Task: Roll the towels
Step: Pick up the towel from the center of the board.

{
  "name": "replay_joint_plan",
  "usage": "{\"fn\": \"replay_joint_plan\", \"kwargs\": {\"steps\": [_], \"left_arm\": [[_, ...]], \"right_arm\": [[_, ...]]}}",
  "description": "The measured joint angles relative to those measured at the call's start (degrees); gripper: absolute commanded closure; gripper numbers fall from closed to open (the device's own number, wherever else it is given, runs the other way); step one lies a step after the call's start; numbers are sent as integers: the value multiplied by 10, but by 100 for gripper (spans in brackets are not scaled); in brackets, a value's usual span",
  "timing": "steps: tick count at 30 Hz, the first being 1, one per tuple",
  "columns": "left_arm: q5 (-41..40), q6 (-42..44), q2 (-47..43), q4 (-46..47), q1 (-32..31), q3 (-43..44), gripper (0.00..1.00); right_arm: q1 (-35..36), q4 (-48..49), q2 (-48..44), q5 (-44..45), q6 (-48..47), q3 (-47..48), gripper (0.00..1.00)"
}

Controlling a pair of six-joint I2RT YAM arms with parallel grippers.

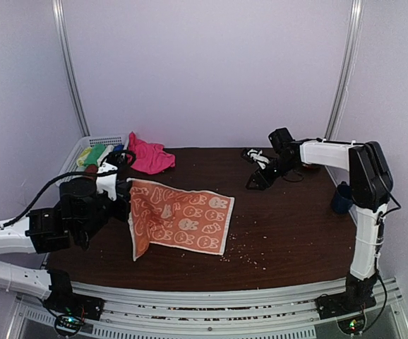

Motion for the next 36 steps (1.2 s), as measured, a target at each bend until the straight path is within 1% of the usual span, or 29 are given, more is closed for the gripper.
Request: {"fn": "replay_joint_plan", "kwargs": {"steps": [4,9,17,25,32,36], "left_arm": [[3,-10,-3,-2,0,-2,100],[5,-19,-8,-7,0,-9,100],[12,-23,-13,-15,0,-16,100],[13,-30,-46,-16,0,-26,100],[12,-57,-97,-29,0,-49,100],[12,-68,-106,-34,0,-60,100]], "right_arm": [[11,4,34,-35,67,1,40],[23,41,40,-62,145,-1,39],[31,108,69,-56,243,-7,39],[39,143,91,-34,292,-23,40],[55,161,96,-31,305,-23,42],[57,164,97,-33,308,-23,43]]}}
